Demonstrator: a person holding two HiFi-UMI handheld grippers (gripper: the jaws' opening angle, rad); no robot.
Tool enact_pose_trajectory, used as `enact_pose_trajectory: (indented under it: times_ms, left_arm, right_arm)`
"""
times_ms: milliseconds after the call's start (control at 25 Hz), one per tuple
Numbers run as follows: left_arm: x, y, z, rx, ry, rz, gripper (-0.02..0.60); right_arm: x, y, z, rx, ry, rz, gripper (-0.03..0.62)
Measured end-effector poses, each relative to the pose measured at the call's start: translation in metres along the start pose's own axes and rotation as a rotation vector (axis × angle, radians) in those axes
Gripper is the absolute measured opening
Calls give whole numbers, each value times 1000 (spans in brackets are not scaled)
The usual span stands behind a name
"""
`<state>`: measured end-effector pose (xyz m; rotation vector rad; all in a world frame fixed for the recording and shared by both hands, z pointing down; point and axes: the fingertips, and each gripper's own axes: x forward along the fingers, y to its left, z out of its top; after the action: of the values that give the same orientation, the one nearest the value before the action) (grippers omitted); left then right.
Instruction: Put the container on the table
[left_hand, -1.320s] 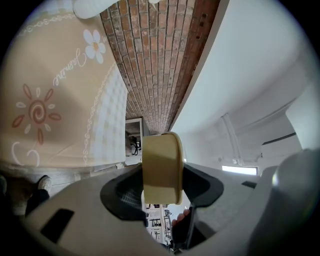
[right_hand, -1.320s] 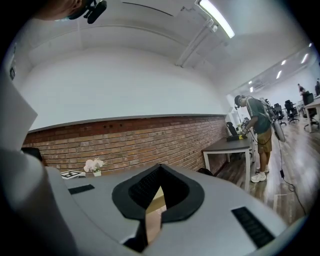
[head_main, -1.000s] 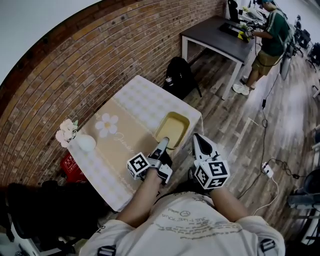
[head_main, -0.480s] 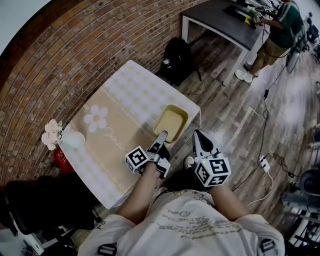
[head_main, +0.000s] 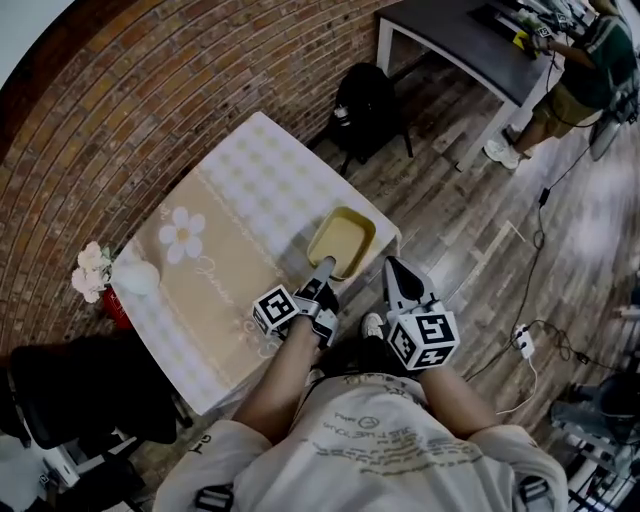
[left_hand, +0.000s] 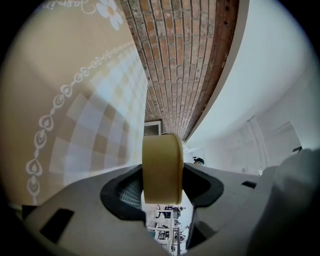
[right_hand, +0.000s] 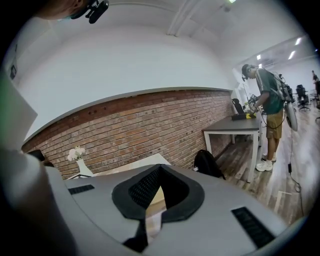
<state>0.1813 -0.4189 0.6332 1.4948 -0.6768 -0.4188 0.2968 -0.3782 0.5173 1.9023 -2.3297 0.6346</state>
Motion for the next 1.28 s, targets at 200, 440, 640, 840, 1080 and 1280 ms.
enact_pose_trajectory:
  times_ms: [200,440,640,840,1080,1280]
  left_arm:
    - [28,6,7,-19,-45,14,225]
    - [50,15,12,-96,-121,9,225]
    - [60,24,14,-103,-163,19,225]
    - [62,33,13,-109,-189,59,225]
    - [52,39,16,-41,-210,122,228]
    - [42,43,15,98,-184,235,250]
  right_arm:
    - [26,-23,12,-16,21,50,2]
    - [42,-38,16,-35,54,111,2]
    - [51,-50,10,-48,90,140,2]
    - [54,-56,8,-41,109,157,2]
    - [53,-50,7,-46,113,185,2]
    - [52,-45,3,-46,125,203,2]
